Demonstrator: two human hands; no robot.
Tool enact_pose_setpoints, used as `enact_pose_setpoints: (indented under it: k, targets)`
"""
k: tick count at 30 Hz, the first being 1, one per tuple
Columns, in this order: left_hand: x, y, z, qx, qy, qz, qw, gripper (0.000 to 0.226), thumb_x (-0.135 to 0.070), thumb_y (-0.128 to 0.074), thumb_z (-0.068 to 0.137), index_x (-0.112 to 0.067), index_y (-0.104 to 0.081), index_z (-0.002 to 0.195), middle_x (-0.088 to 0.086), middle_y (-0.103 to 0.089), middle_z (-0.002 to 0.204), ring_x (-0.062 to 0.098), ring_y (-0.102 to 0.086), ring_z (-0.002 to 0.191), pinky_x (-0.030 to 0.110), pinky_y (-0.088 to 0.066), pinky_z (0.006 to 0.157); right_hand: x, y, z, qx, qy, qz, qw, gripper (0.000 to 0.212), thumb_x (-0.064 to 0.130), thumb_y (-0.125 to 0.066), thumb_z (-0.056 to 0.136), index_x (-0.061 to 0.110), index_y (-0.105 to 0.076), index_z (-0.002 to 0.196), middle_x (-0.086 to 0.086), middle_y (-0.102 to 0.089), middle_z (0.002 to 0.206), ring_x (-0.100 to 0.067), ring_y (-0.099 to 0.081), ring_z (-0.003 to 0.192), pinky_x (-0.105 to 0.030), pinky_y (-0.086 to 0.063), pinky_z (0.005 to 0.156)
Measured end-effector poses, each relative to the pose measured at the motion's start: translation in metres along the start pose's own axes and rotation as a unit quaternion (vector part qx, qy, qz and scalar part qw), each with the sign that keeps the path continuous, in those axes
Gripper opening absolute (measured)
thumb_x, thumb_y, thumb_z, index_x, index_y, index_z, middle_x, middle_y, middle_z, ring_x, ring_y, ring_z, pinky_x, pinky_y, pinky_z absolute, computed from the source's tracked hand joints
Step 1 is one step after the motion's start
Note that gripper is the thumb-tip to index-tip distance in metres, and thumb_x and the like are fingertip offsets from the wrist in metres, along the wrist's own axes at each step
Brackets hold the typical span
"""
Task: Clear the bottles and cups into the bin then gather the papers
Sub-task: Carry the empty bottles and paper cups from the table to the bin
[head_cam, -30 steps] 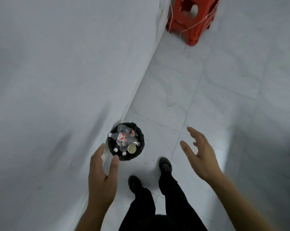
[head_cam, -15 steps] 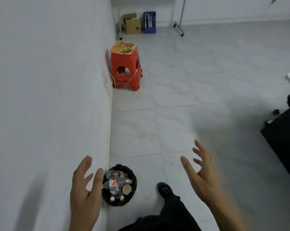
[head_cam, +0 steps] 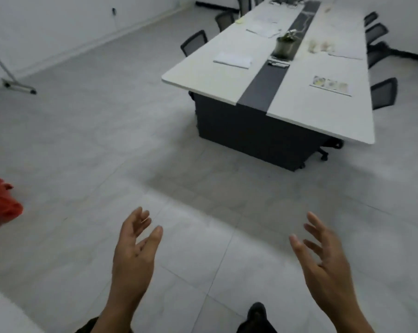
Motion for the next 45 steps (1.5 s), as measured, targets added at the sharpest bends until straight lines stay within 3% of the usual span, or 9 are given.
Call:
enact_pose_setpoints:
  k: [6, 10, 13, 16, 28, 32, 40, 42, 45]
  targets:
    - [-0.068, -0.173, -0.018, 0.13, -0.08, 0.01, 0.988, 0.048, -0.012, -0.062, 0.093, -0.033, -0.047, 0.133, -0.01, -0.061, 0.128, 0.008, -0.057, 0.121, 0.027, -0.046, 0.092, -0.111, 0.154, -0.011, -0.176, -0.083, 0.07, 0.978, 0.052, 0.039, -0.065, 0.082, 0.038, -0.052, 0.132, 0.012, -0.057, 0.131, 0.003, -0.056, 0.12, -0.015, -0.05, 0.092]
    - [-0.075, -0.306, -0.055, 0.181, -0.061, -0.009, 0.981, 0.046, -0.02, -0.065, 0.087, -0.04, -0.052, 0.126, -0.008, -0.063, 0.126, 0.012, -0.058, 0.121, 0.04, -0.048, 0.099, -0.192, 0.236, -0.002, -0.224, -0.13, 0.095, 0.961, 0.051, 0.028, -0.07, 0.084, 0.036, -0.054, 0.131, 0.013, -0.06, 0.13, -0.003, -0.058, 0.121, -0.025, -0.052, 0.094]
    - [-0.089, -0.407, -0.089, 0.268, -0.073, 0.015, 0.961, 0.052, -0.036, -0.061, 0.08, -0.041, -0.048, 0.13, -0.013, -0.06, 0.128, 0.005, -0.056, 0.121, 0.026, -0.047, 0.092, -0.232, 0.296, 0.014, -0.241, -0.151, 0.096, 0.954, 0.053, 0.026, -0.07, 0.088, 0.028, -0.053, 0.137, 0.016, -0.059, 0.133, 0.001, -0.056, 0.122, -0.03, -0.052, 0.095]
    - [-0.117, -0.486, -0.11, 0.327, -0.097, 0.044, 0.939, 0.06, -0.039, -0.058, 0.081, -0.036, -0.041, 0.139, -0.018, -0.055, 0.13, -0.007, -0.053, 0.119, 0.016, -0.045, 0.087, -0.254, 0.352, 0.04, -0.251, -0.155, 0.102, 0.95, 0.051, 0.023, -0.069, 0.09, 0.028, -0.052, 0.138, 0.017, -0.059, 0.133, 0.004, -0.055, 0.121, -0.022, -0.048, 0.091]
    - [-0.137, -0.765, -0.036, 0.318, -0.045, 0.024, 0.947, 0.052, -0.03, -0.061, 0.085, -0.033, -0.044, 0.135, -0.008, -0.057, 0.13, 0.005, -0.054, 0.122, 0.022, -0.047, 0.092, -0.374, 0.458, 0.274, -0.204, -0.18, 0.078, 0.959, 0.052, 0.029, -0.07, 0.089, 0.035, -0.05, 0.136, 0.019, -0.056, 0.133, 0.003, -0.054, 0.122, -0.023, -0.048, 0.094]
    - [-0.164, -0.898, 0.008, 0.345, -0.036, 0.021, 0.938, 0.048, -0.017, -0.061, 0.093, -0.025, -0.047, 0.138, -0.005, -0.059, 0.129, 0.008, -0.056, 0.122, 0.021, -0.05, 0.089, -0.4, 0.525, 0.373, -0.22, -0.198, 0.052, 0.954, 0.051, 0.032, -0.068, 0.089, 0.035, -0.05, 0.136, 0.02, -0.054, 0.133, 0.004, -0.054, 0.121, -0.02, -0.047, 0.093]
    - [-0.283, -1.145, 0.066, 0.424, -0.132, 0.046, 0.895, 0.05, -0.019, -0.061, 0.095, -0.025, -0.045, 0.141, -0.012, -0.059, 0.129, 0.0, -0.055, 0.121, 0.013, -0.049, 0.089, -0.455, 0.659, 0.522, -0.312, -0.212, 0.067, 0.924, 0.055, 0.037, -0.068, 0.086, 0.038, -0.047, 0.136, 0.02, -0.053, 0.135, 0.004, -0.055, 0.12, -0.016, -0.045, 0.09]
    - [-0.291, -1.205, 0.077, 0.435, -0.136, 0.051, 0.889, 0.051, -0.02, -0.062, 0.094, -0.027, -0.045, 0.141, -0.014, -0.058, 0.129, -0.003, -0.054, 0.121, 0.006, -0.047, 0.085, -0.484, 0.682, 0.562, -0.319, -0.221, 0.075, 0.919, 0.058, 0.04, -0.067, 0.085, 0.038, -0.045, 0.138, 0.02, -0.053, 0.136, 0.002, -0.054, 0.122, -0.017, -0.046, 0.092]
    - [-0.291, -1.295, 0.095, 0.433, -0.123, 0.06, 0.891, 0.051, -0.021, -0.063, 0.092, -0.032, -0.045, 0.139, -0.015, -0.059, 0.129, -0.002, -0.054, 0.122, 0.007, -0.047, 0.086, -0.538, 0.716, 0.636, -0.32, -0.227, 0.082, 0.916, 0.064, 0.046, -0.065, 0.082, 0.035, -0.044, 0.141, 0.016, -0.053, 0.138, -0.001, -0.054, 0.122, -0.024, -0.048, 0.095]
Point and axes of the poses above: each hand's wrist, its own z-axis towards the middle knuckle, its own y-axis out of the back of the hand, x = y × z, the point moved 7 cm from there along z, towards the middle knuckle
